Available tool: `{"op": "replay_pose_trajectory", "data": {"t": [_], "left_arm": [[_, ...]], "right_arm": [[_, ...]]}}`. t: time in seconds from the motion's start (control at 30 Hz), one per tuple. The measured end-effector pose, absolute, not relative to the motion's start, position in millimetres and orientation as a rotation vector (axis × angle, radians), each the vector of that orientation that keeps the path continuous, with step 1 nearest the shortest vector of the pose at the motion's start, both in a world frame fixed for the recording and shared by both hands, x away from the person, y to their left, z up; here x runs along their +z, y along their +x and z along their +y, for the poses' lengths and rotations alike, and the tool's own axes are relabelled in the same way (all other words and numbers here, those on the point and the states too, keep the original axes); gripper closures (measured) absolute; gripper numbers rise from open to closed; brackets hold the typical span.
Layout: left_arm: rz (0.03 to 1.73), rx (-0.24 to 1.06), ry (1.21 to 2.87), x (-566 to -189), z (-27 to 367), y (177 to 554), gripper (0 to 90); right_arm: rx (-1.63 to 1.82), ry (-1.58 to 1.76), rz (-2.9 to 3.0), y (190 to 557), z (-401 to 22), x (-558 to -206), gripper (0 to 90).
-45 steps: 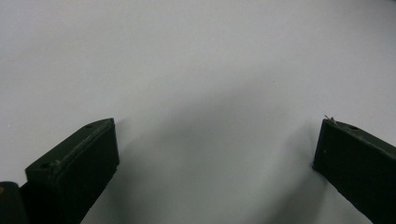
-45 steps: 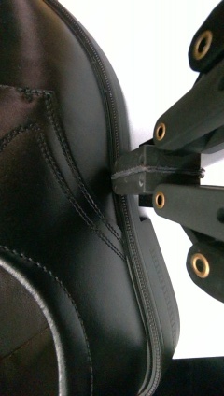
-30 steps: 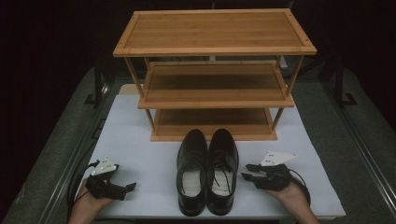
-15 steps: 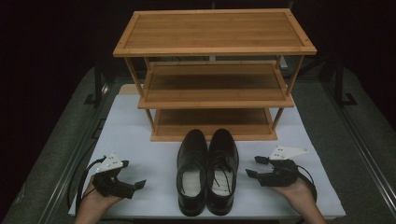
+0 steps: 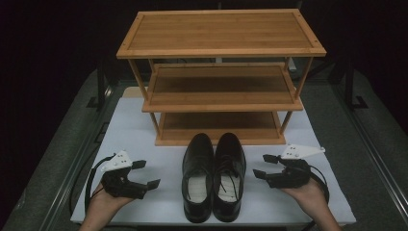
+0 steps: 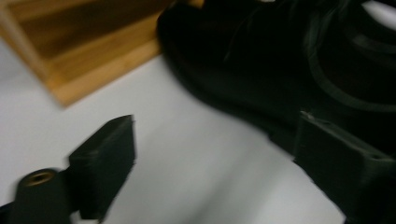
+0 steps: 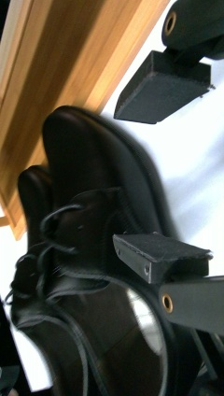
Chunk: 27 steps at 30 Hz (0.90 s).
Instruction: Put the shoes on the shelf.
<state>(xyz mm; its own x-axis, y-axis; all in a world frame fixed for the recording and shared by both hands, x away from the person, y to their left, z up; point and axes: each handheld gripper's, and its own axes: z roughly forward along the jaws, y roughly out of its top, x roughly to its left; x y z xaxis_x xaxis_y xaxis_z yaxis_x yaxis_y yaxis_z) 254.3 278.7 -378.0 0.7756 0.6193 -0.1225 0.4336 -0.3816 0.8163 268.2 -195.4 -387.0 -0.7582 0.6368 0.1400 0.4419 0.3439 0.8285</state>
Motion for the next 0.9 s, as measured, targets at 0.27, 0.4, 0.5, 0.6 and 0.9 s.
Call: {"op": "replay_pose_trajectory", "data": {"t": [0.27,0.4,0.5,0.6,0.9], "left_arm": [[0.694,0.231,2.031,-370,247,259,16.7],[0.643,0.212,2.036,-368,230,264,24.1],[0.623,0.210,2.034,-367,221,270,24.3],[0.615,0.213,2.027,-367,214,276,27.6],[0.613,0.211,2.026,-371,200,287,31.2]], "right_arm": [[1.448,0.930,2.404,268,-184,-375,34.1],[1.451,0.902,2.417,271,-173,-372,34.3],[1.458,0.894,2.422,272,-168,-372,34.9],[1.467,0.887,2.428,274,-160,-372,35.8],[1.454,0.889,2.443,283,-143,-375,38.1]]}}
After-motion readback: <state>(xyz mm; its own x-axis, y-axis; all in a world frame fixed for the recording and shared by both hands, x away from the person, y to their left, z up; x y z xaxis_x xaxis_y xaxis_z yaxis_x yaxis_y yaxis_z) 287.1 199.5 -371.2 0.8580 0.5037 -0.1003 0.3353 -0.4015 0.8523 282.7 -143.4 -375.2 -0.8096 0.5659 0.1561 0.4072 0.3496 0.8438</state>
